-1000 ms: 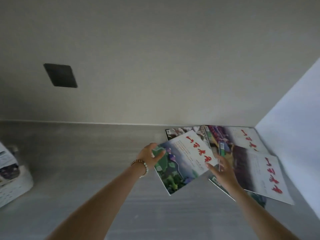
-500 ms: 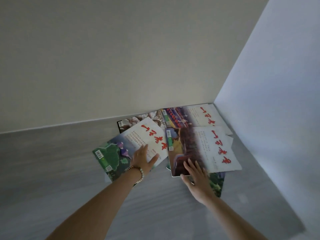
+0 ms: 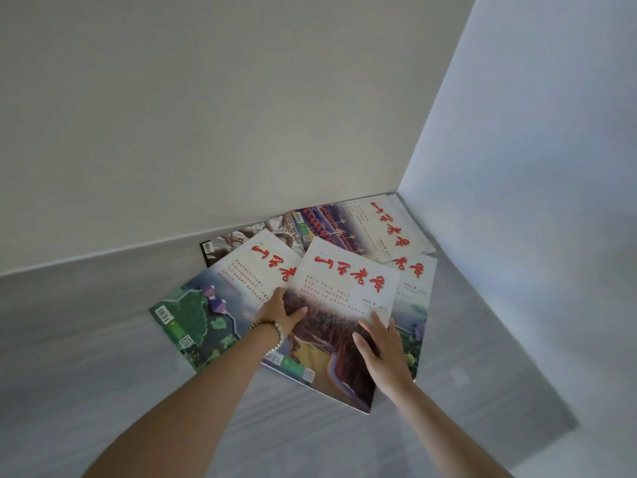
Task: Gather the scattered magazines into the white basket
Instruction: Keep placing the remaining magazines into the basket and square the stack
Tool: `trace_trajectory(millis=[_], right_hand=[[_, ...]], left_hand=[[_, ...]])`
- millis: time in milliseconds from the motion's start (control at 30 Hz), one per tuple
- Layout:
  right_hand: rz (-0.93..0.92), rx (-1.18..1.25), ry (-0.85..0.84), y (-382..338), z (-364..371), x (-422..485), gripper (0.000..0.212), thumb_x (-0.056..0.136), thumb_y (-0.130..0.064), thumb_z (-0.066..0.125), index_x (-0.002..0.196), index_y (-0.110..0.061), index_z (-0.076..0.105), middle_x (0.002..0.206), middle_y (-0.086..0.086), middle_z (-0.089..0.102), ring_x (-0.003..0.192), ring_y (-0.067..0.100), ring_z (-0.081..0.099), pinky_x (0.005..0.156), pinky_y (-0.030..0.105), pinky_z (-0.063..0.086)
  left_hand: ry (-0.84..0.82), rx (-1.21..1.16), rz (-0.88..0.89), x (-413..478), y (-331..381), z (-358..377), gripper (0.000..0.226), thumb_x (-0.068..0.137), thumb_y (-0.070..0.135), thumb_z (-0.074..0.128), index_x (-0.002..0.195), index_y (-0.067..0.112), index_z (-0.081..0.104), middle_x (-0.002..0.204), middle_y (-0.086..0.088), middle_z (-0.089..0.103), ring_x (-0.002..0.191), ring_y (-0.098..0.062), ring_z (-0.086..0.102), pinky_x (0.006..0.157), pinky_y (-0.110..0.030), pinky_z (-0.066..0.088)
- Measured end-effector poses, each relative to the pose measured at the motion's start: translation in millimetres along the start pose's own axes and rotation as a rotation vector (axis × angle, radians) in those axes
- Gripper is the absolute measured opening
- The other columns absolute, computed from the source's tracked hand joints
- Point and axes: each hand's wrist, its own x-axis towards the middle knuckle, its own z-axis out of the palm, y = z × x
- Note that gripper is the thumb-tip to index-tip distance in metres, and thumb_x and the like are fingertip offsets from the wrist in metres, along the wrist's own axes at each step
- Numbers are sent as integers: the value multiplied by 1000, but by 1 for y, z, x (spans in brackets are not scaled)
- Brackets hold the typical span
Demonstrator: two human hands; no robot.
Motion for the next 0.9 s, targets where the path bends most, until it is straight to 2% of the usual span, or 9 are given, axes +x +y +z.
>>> trace_trajectory(millis=[100,267,333,433,533,600,667,767,900], right_hand=[[32,122,-8,-2,-3,0,42,89,-42,55,129,-31,49,151,-6,33,145,24,14,117,43,16],[104,681,36,-47,-16,13,53,87,-23,63,134,-28,39,144,-1,43,132,13,39,109,37,37],[168,807,-15,-76,-16,22,59,85,-31,64,137,-26,38,141,-2,47,128,15,45,104,40,40],[237,934,-220,-132,-9,34,54,84,-37,61,133,-22,45,137,2,53,124,24,49,107,53,36],[90,1006,-317,-206,5,37,40,84,-25,62,123,-18,55,127,5,62,114,24,59,99,50,45],[0,971,-366,-263,20,32,31,86,-22,62,117,-20,59,121,3,66,110,22,62,94,42,49],[-68,919,-410,-320,41,22,31,86,-24,63,117,-21,61,118,0,67,110,21,61,97,43,47],[-187,892,-484,-407,78,-3,35,85,-24,65,119,-21,61,118,-1,67,111,20,61,101,43,45],[-383,830,-580,-507,133,-48,24,86,-29,63,110,-30,62,114,-4,68,105,17,64,94,37,49]], left_hand=[[-55,-144,103,-11,0,-10,33,89,22,55,116,5,46,118,-19,57,111,-35,54,94,-44,47],[-79,-555,179,-43,5,-60,21,90,16,53,110,13,48,123,-17,56,115,-31,54,89,-51,51],[-42,-609,215,-55,-4,-92,18,89,17,54,106,18,51,115,-15,61,107,-25,61,83,-44,56],[47,-675,247,-79,-26,-150,14,88,12,55,97,23,54,96,-3,67,83,-7,69,65,-22,57],[185,-737,218,-109,-61,-214,15,88,7,55,96,19,54,90,-3,68,75,-6,70,63,-21,57],[277,-777,166,-134,-92,-257,16,86,7,57,95,20,56,91,-8,69,82,-14,70,72,-32,58],[366,-792,110,-162,-127,-299,15,85,7,59,94,19,57,96,-15,69,91,-27,68,81,-42,55],[509,-828,66,-208,-182,-358,13,84,6,59,91,18,59,93,-10,70,89,-27,67,80,-40,57],[713,-810,54,-278,-252,-424,15,87,5,55,97,16,59,101,-9,67,94,-24,64,85,-37,53]])
